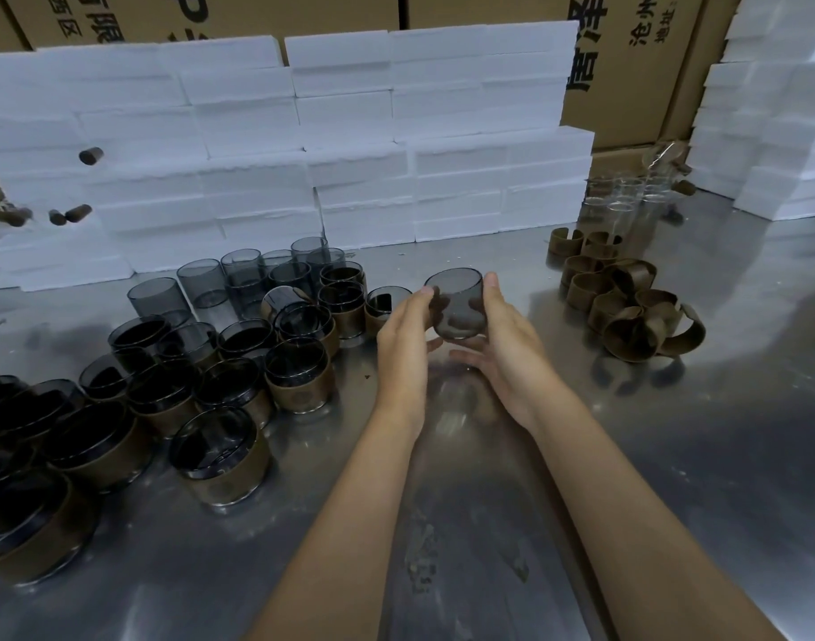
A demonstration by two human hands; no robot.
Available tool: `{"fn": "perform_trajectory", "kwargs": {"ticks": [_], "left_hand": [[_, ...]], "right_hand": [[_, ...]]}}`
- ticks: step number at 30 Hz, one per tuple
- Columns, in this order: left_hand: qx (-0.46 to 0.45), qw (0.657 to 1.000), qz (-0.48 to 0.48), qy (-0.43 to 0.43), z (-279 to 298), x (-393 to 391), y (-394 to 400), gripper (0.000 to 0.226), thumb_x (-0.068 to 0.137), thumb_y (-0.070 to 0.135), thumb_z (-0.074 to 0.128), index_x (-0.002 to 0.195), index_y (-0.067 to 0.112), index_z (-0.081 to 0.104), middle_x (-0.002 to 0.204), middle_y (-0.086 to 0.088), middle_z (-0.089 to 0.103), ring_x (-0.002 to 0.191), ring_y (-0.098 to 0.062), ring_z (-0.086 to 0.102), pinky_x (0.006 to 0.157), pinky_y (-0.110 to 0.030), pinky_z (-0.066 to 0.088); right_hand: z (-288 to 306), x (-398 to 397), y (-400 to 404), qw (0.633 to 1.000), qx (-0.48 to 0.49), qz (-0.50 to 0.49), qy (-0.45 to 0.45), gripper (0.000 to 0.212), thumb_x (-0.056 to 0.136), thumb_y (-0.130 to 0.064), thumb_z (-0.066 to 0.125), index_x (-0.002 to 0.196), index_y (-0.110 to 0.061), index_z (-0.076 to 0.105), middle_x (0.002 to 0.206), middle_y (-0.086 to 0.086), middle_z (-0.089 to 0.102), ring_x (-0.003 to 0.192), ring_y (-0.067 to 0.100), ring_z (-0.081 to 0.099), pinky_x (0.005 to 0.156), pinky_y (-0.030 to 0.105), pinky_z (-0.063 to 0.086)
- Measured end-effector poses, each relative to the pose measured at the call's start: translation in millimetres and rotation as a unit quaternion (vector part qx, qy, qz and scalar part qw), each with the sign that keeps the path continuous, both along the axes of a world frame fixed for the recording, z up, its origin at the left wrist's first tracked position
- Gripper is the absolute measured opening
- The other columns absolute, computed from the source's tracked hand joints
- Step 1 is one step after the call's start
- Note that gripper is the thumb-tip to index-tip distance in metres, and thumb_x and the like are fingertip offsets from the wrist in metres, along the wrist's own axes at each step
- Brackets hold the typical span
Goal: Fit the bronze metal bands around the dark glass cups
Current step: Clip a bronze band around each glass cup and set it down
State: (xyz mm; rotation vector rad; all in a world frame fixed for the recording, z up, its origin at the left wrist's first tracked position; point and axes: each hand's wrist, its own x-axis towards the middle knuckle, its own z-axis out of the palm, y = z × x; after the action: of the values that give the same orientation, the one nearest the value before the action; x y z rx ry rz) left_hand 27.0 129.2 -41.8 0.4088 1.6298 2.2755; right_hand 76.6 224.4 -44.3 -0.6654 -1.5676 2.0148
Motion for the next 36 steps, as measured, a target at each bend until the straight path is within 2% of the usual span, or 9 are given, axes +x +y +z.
{"fn": "perform_trajectory", "kwargs": {"ticks": [2,7,12,15,20,23,26,32,36], "left_hand": [[0.005,1.000,-0.012,0.007,0.6,-0.1,0.9,0.022,0.100,0.020,0.053,0.106,0.023,0.074,0.111,0.004,0.077,0.110,-0.010,0.070,0.103,-0.035,0.051],[-0.011,0.998,-0.041,0.056,0.3,3.8,2.9,0.026,0.097,0.016,0.065,0.122,0.022,0.068,0.116,0.011,0.074,0.107,0.005,0.066,0.085,-0.007,0.047],[-0.014,0.999,-0.012,0.048,-1.1,4.4,3.5,0.031,0.089,0.036,0.078,0.115,0.021,0.068,0.104,0.002,0.076,0.086,0.004,0.068,0.071,-0.016,0.049],[0.006,1.000,0.021,0.023,-0.6,1.5,3.9,0.025,0.093,0.038,0.072,0.108,0.017,0.070,0.091,0.006,0.076,0.088,-0.006,0.070,0.081,-0.023,0.053],[-0.034,0.999,0.032,0.009,-3.5,-0.4,5.7,0.031,0.110,0.031,0.044,0.100,0.019,0.071,0.103,-0.006,0.076,0.100,-0.022,0.071,0.094,-0.043,0.054],[-0.045,0.999,0.011,-0.010,-3.9,-2.2,7.9,0.030,0.108,0.018,0.044,0.107,0.013,0.073,0.113,-0.014,0.075,0.111,-0.034,0.069,0.097,-0.049,0.054],[-0.032,0.999,-0.026,-0.006,-0.3,-0.3,9.7,0.029,0.105,0.016,0.047,0.118,0.010,0.072,0.119,-0.013,0.074,0.115,-0.028,0.068,0.083,-0.038,0.059],[0.048,0.994,-0.092,-0.031,3.0,3.3,6.7,0.033,0.107,0.031,0.050,0.110,0.008,0.073,0.103,-0.005,0.078,0.092,-0.016,0.074,0.071,-0.027,0.058],[0.070,0.991,-0.103,-0.051,4.4,3.5,6.2,0.032,0.108,0.023,0.048,0.131,0.008,0.064,0.118,-0.015,0.075,0.102,-0.022,0.072,0.078,-0.030,0.059]], "right_hand": [[3.3,2.1,-1.3,0.996,-0.070,0.049,0.034,0.059,0.101,-0.060,0.046,0.121,-0.008,0.065,0.115,0.014,0.076,0.105,0.027,0.075,0.092,0.038,0.058],[5.1,5.0,-0.3,0.981,-0.147,0.087,0.090,0.061,0.106,-0.051,0.041,0.128,0.001,0.062,0.124,0.022,0.071,0.112,0.030,0.072,0.098,0.036,0.057],[6.9,8.9,-1.2,0.983,-0.112,0.103,0.099,0.043,0.106,-0.038,0.050,0.120,-0.002,0.070,0.119,0.020,0.074,0.114,0.030,0.071,0.101,0.038,0.056],[7.3,7.5,-2.7,0.987,-0.099,0.094,0.089,0.036,0.103,-0.033,0.058,0.121,-0.005,0.071,0.121,0.024,0.072,0.118,0.032,0.069,0.105,0.041,0.054],[9.2,6.5,-5.8,0.992,-0.085,0.070,0.069,0.043,0.098,-0.037,0.065,0.123,-0.002,0.069,0.115,0.021,0.074,0.095,0.024,0.074,0.069,0.028,0.059],[7.7,3.8,-7.8,0.997,-0.051,-0.018,0.052,0.040,0.091,-0.043,0.074,0.110,-0.007,0.073,0.098,0.014,0.076,0.074,0.014,0.073,0.057,0.022,0.054],[3.3,1.7,-5.3,0.991,0.071,-0.111,0.022,0.036,0.083,-0.050,0.081,0.103,-0.021,0.072,0.086,-0.004,0.072,0.065,0.001,0.067,0.056,0.018,0.049],[-0.7,0.6,-5.0,0.976,0.165,-0.141,0.019,0.051,0.075,-0.058,0.083,0.112,-0.026,0.065,0.116,0.005,0.066,0.101,0.011,0.068,0.091,0.028,0.055],[1.2,2.3,-7.3,0.971,0.181,-0.149,0.034,0.044,0.080,-0.057,0.079,0.110,-0.027,0.070,0.116,0.000,0.060,0.095,0.000,0.063,0.077,0.007,0.047]]}}
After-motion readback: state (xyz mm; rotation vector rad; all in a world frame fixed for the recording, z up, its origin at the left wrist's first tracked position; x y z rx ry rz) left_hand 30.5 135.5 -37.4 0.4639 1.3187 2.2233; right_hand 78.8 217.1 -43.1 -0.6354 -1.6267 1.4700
